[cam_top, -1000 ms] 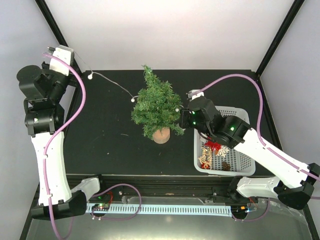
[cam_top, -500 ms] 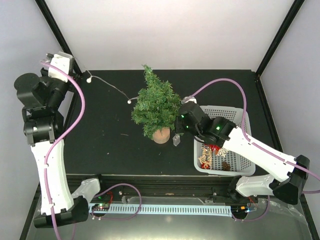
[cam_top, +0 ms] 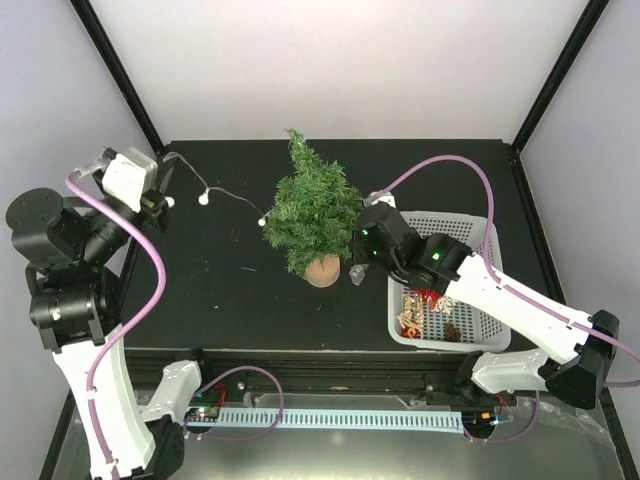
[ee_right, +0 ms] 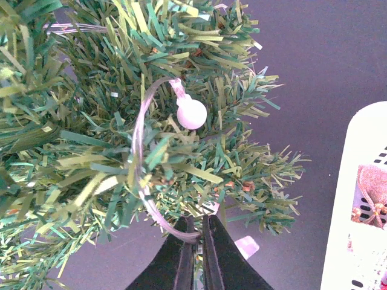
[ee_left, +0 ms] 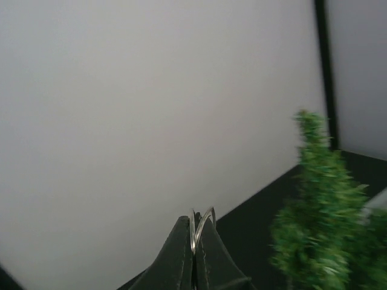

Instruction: Decorate the small christmas tree

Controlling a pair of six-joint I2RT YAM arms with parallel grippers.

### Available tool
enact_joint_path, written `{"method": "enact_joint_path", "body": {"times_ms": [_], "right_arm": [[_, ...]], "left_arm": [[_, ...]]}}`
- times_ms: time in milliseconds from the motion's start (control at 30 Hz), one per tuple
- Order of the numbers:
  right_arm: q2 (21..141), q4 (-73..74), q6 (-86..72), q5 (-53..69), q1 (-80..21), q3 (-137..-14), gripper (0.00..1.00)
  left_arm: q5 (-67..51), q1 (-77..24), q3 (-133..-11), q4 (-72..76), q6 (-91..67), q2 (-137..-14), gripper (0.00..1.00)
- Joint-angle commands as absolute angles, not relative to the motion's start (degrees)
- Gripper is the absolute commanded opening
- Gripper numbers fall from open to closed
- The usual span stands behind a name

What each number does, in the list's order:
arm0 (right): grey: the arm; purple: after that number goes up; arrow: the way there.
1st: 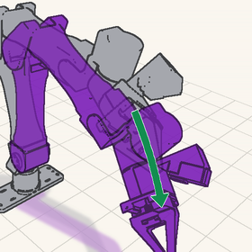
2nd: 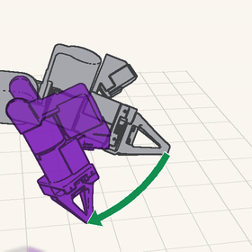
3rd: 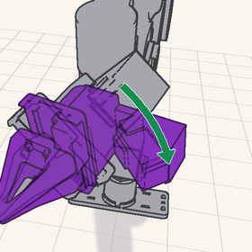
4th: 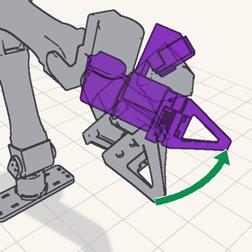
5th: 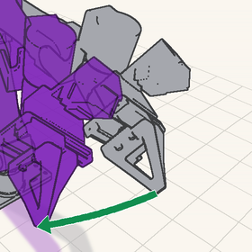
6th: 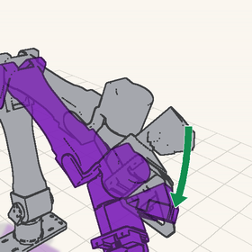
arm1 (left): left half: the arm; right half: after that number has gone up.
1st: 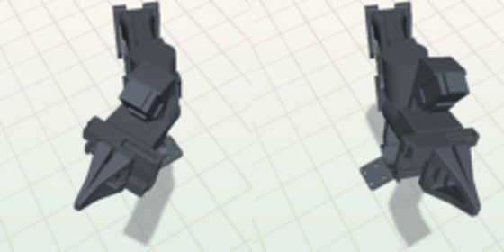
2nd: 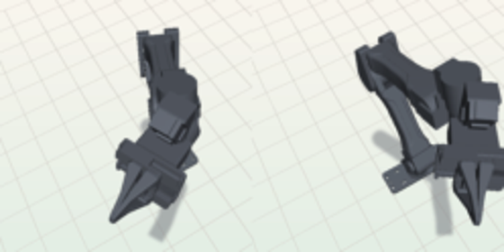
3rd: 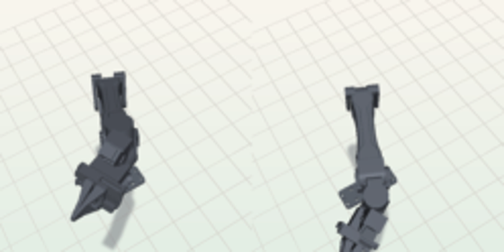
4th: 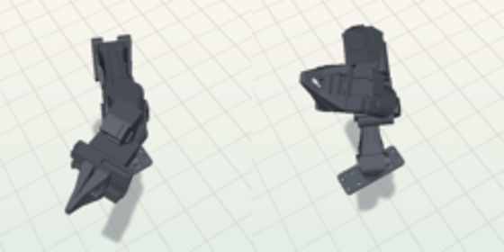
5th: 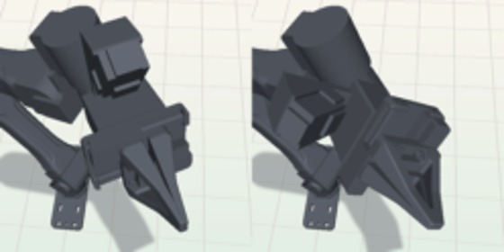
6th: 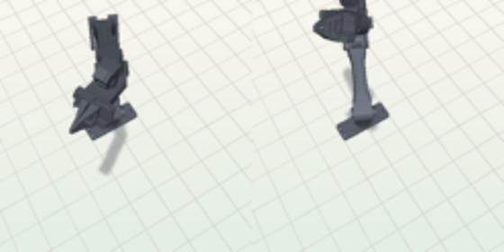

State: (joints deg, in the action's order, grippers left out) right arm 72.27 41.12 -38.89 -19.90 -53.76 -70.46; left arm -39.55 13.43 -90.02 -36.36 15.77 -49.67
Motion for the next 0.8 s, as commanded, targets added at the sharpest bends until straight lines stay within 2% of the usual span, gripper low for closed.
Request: {"method": "enact_joint_path", "body": {"times_ms": [0,100,400,500,767], "right_arm": [[71.9,39.9,-38.2,-22.2,-54.1,-70.3,0.09],[72.1,39.7,-38.0,-22.5,-54.1,-70.4,0.11],[70.8,38.9,-37.1,-24.0,-54.1,-70.3,0.28],[71.0,38.8,-36.8,-24.3,-54.1,-70.8,0.37],[72.5,38.2,-36.3,-25.5,-54.1,-71.8,0.47]], "left_arm": [[-52.8,13.6,-93.6,-44.9,16.1,-48.0,0.02],[-58.5,13.6,-95.7,-48.6,16.5,-47.3,0.02],[-72.7,13.5,-100.5,-53.1,14.1,-47.4,0.02],[-75.9,13.4,-100.9,-50.8,11.0,-47.3,0.02],[-77.1,13.4,-99.2,-42.0,2.8,-47.8,0.01]]}}
